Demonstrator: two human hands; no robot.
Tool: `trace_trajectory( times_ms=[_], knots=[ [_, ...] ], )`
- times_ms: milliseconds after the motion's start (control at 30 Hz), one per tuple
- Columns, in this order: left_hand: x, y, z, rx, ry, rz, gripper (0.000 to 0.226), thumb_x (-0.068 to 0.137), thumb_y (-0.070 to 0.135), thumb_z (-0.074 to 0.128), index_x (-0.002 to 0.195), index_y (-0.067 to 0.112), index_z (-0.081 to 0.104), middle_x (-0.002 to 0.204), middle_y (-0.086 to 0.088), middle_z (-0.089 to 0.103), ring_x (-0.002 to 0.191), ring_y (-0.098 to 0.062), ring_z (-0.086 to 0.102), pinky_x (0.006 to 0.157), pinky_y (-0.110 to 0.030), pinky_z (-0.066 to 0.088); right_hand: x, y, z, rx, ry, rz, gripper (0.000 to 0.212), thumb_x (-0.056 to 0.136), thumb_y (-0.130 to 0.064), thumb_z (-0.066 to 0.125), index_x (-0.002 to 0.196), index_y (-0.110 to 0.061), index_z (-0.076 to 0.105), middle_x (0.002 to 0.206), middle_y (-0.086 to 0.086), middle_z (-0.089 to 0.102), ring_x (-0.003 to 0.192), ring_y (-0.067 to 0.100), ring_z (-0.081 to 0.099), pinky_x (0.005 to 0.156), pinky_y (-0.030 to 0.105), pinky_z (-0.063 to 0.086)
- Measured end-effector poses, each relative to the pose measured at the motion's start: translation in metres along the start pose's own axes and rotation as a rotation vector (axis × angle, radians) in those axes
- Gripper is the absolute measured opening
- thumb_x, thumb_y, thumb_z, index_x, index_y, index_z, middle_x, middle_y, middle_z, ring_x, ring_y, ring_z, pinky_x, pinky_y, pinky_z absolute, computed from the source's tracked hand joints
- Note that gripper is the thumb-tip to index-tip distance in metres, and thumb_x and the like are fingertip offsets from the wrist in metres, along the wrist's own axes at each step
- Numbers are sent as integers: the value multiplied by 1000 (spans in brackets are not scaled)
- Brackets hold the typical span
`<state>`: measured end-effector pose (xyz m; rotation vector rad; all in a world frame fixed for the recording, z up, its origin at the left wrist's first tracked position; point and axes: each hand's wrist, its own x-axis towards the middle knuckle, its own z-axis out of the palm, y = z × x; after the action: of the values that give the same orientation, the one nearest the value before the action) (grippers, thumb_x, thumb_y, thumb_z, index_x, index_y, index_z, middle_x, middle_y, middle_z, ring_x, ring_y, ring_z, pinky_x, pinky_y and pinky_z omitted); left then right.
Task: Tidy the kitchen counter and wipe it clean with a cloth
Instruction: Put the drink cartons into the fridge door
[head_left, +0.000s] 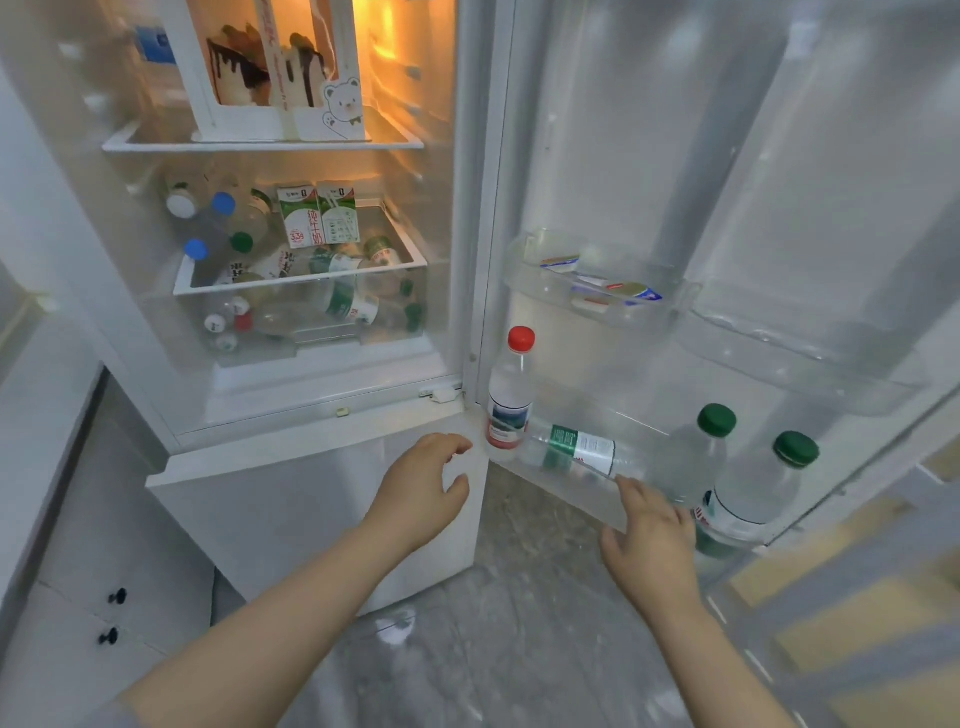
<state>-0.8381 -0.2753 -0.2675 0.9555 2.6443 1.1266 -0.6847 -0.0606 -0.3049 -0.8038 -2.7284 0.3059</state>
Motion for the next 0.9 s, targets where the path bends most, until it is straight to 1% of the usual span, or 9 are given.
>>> trace_trajectory(
  times_ms=[100, 200, 267, 333, 433, 533, 700, 800, 900],
  knots=[
    [-4, 2, 10, 39, -103, 61, 50, 91, 16, 55, 139, 19, 46, 141, 1, 47, 125, -16, 47, 105, -25, 35, -17, -20, -5, 13, -28, -16, 58, 65, -22, 55, 121, -12, 62, 118, 5, 66, 101, 27, 64, 84, 36, 38],
    [-4, 3, 20, 30, -164, 114, 59, 90, 16, 56, 146, 19, 38, 149, 0, 39, 135, -18, 38, 111, -26, 29, -30, -43, -12, 87, -95, -40, 57, 77, -23, 56, 134, -20, 51, 135, -4, 55, 120, 20, 54, 84, 29, 25],
    [-5, 1, 27, 54, -199, 139, 62, 90, 16, 56, 147, 18, 35, 153, 0, 34, 140, -18, 31, 115, -24, 23, -41, -54, -10, 163, -134, -94, 63, 80, -18, 58, 141, -22, 43, 146, -8, 44, 131, 13, 43, 92, 27, 26],
    [-7, -6, 31, 82, -264, 160, 66, 89, 16, 57, 149, 17, 29, 156, -1, 27, 143, -19, 25, 116, -23, 17, -53, -64, -11, 283, -168, -127, 65, 80, -16, 59, 143, -21, 41, 148, -7, 40, 136, 10, 37, 105, 22, 26],
    [-11, -21, 31, 118, -308, 180, 73, 87, 17, 59, 151, 16, 24, 159, -2, 19, 143, -22, 24, 117, -27, 18, -72, -78, -12, 378, -191, -160, 54, 84, -19, 57, 138, -18, 49, 141, -7, 49, 130, 8, 44, 104, 10, 24],
    [-14, -33, 21, 155, -280, 148, 72, 88, 15, 58, 151, 16, 23, 159, -1, 15, 142, -21, 25, 111, -21, 20, -88, -93, -14, 414, -213, -192, 47, 84, -22, 53, 131, -19, 56, 131, -9, 57, 120, 4, 50, 98, 2, 25],
    [-27, -49, -11, 149, -358, 31, 68, 96, 29, 52, 153, 19, 16, 161, 3, 4, 147, -17, 12, 117, -25, 13, -110, -130, -14, 462, -254, -263, 42, 85, -21, 52, 126, -21, 60, 125, -10, 61, 115, 2, 54, 99, 12, 36],
    [-52, -58, -33, 63, -273, -84, 60, 98, 34, 50, 151, 21, 26, 160, 5, 16, 145, -12, 17, 111, -19, 16, -121, -145, -17, 485, -262, -302, 35, 87, -18, 54, 120, -20, 65, 118, -9, 65, 109, 1, 56, 94, 5, 35],
    [-97, -69, -61, -5, -114, -227, 54, 94, 39, 55, 144, 25, 40, 145, 6, 41, 132, -14, 40, 110, -27, 31, -134, -154, -19, 509, -287, -339, 31, 89, -18, 55, 117, -22, 67, 116, -11, 66, 108, 1, 57, 92, 5, 37]
  ],
)
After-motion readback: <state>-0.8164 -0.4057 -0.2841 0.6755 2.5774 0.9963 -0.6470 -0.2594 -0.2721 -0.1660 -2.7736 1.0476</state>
